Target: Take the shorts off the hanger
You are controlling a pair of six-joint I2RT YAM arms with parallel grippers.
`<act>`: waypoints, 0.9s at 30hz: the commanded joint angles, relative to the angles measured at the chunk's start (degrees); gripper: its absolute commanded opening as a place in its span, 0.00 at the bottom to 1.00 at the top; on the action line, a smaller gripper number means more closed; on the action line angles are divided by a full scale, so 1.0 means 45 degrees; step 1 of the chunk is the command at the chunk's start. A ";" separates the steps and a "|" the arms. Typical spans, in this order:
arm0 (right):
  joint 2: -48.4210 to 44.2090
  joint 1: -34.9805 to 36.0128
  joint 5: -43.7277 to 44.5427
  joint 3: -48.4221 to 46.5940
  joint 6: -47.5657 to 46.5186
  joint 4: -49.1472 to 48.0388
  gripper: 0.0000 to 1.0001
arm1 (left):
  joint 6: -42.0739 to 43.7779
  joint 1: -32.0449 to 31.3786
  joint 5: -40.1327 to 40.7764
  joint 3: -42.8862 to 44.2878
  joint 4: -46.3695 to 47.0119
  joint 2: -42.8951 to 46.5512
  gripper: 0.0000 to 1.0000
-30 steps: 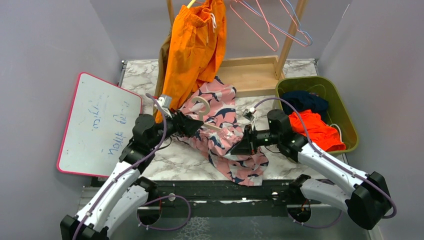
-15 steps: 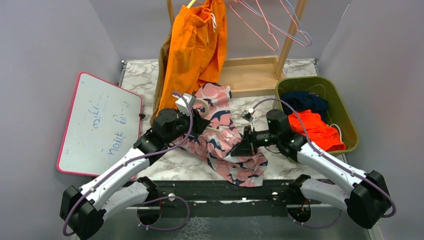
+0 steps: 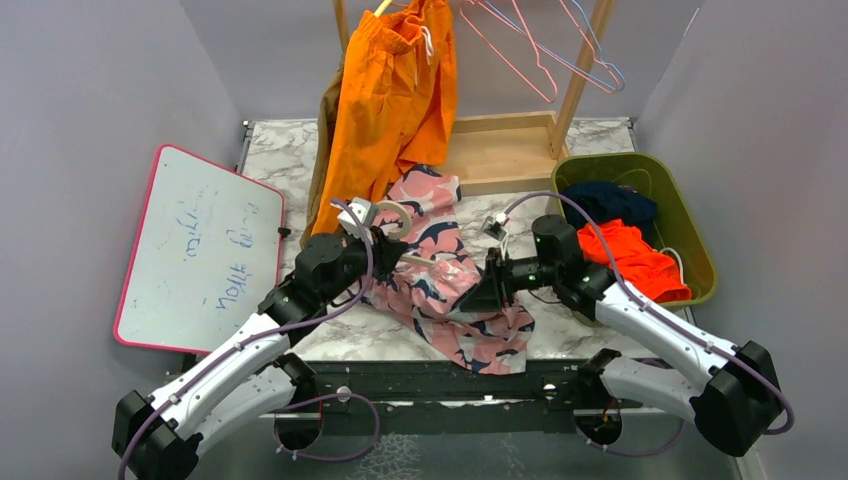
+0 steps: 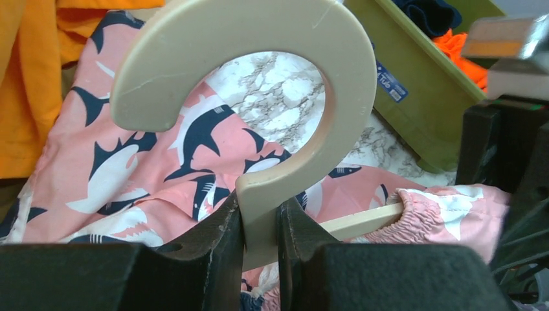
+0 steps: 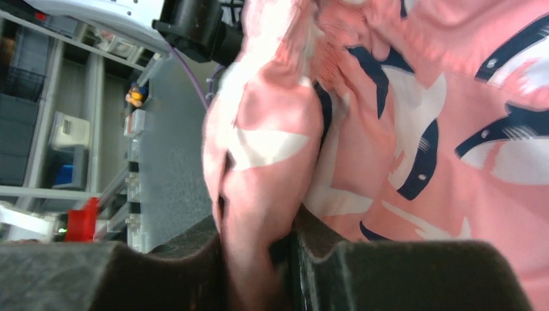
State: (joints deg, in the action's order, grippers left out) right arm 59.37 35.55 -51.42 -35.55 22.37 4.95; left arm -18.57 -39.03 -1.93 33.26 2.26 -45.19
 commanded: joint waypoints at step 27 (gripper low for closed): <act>0.2609 0.3517 0.8205 -0.5569 -0.1359 0.3634 0.56 | -0.0653 0.0079 0.0356 0.0404 -0.2264 0.0903 0.00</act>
State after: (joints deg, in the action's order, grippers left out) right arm 71.20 51.27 -20.25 -58.13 17.12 20.69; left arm -20.97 -38.85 -1.58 33.30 -6.55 -42.44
